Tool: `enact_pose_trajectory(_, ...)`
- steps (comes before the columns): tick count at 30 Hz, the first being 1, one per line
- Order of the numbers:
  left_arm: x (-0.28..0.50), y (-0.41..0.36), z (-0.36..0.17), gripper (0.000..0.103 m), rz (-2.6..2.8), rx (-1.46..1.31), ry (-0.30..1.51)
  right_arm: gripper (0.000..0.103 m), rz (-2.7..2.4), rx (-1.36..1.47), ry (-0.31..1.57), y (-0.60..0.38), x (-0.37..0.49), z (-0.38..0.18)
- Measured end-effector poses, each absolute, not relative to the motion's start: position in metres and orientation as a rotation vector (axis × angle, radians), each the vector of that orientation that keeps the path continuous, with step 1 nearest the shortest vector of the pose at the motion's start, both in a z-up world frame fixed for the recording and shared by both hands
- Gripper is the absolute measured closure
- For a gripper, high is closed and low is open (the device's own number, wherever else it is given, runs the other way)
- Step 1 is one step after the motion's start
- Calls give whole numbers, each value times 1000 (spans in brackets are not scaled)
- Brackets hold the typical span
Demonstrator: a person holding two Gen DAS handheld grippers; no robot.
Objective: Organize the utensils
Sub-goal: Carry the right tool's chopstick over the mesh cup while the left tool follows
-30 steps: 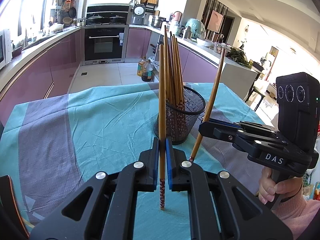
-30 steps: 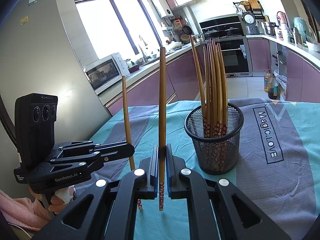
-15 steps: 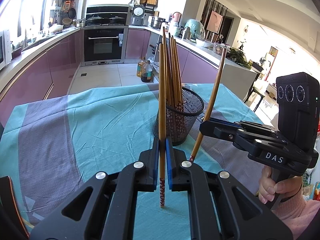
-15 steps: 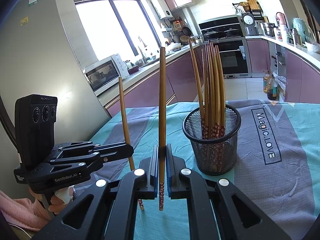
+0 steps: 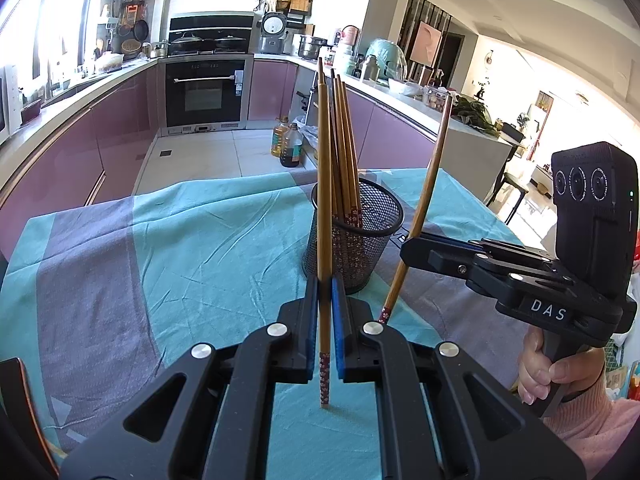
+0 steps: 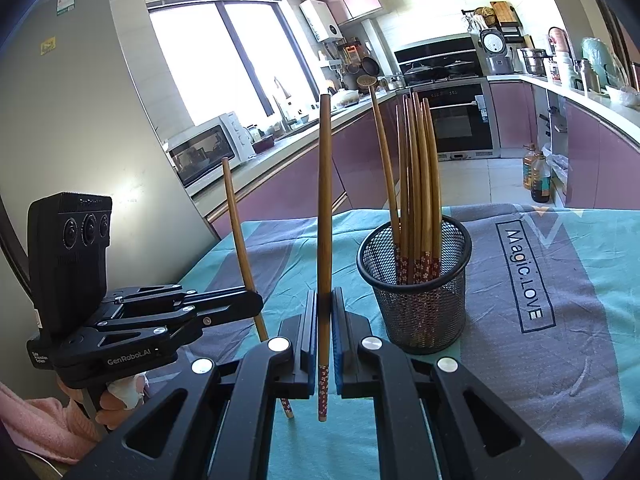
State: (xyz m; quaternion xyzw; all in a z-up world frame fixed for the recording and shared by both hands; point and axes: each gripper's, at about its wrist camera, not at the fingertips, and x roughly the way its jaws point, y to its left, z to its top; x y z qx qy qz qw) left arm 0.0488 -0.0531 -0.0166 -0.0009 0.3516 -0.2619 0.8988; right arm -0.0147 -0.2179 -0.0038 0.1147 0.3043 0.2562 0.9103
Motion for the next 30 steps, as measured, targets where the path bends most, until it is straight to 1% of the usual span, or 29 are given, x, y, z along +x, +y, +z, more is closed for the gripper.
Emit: enact_pose_trajectory(30, 51, -54, -14, 96, -551, 3, 721, 97, 511, 236, 614, -221, -15, -2)
